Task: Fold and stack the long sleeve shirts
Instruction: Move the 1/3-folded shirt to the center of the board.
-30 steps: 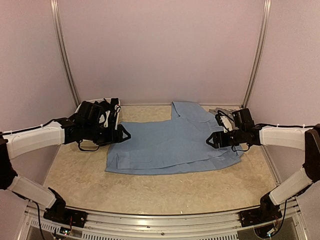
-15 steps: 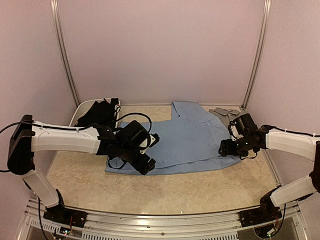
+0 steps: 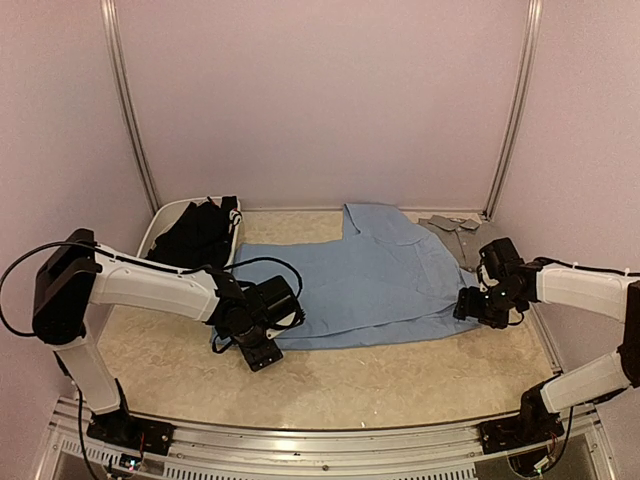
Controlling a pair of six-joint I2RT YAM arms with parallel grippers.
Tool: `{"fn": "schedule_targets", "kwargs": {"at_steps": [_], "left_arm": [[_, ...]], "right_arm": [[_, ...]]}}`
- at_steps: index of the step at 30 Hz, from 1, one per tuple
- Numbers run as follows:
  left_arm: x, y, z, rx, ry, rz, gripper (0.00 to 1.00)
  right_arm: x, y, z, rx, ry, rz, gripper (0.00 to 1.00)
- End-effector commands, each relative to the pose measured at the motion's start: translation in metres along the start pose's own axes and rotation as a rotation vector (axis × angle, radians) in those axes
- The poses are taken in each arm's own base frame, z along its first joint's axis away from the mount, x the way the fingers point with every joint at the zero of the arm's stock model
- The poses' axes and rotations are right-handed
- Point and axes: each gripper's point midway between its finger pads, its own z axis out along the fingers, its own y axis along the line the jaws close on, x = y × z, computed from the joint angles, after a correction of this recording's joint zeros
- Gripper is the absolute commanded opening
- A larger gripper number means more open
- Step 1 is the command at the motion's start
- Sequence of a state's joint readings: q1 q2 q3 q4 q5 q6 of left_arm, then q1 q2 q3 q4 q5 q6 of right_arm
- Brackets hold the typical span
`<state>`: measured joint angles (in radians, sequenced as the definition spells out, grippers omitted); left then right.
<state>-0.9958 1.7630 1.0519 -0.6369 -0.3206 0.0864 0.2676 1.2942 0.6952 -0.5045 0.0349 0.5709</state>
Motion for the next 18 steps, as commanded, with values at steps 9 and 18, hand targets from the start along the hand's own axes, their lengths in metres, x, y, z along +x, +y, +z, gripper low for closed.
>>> {"fn": "schedule_targets", "kwargs": {"at_steps": [9, 18], "left_arm": [[0.008, 0.011, 0.016, -0.034, 0.069, 0.046, 0.42], [0.016, -0.022, 0.022, 0.002, 0.122, 0.133, 0.17]], "right_arm": [[0.022, -0.01, 0.014, -0.099, 0.041, 0.126, 0.63], [0.012, 0.0, 0.025, -0.162, -0.004, 0.141, 0.25]]}}
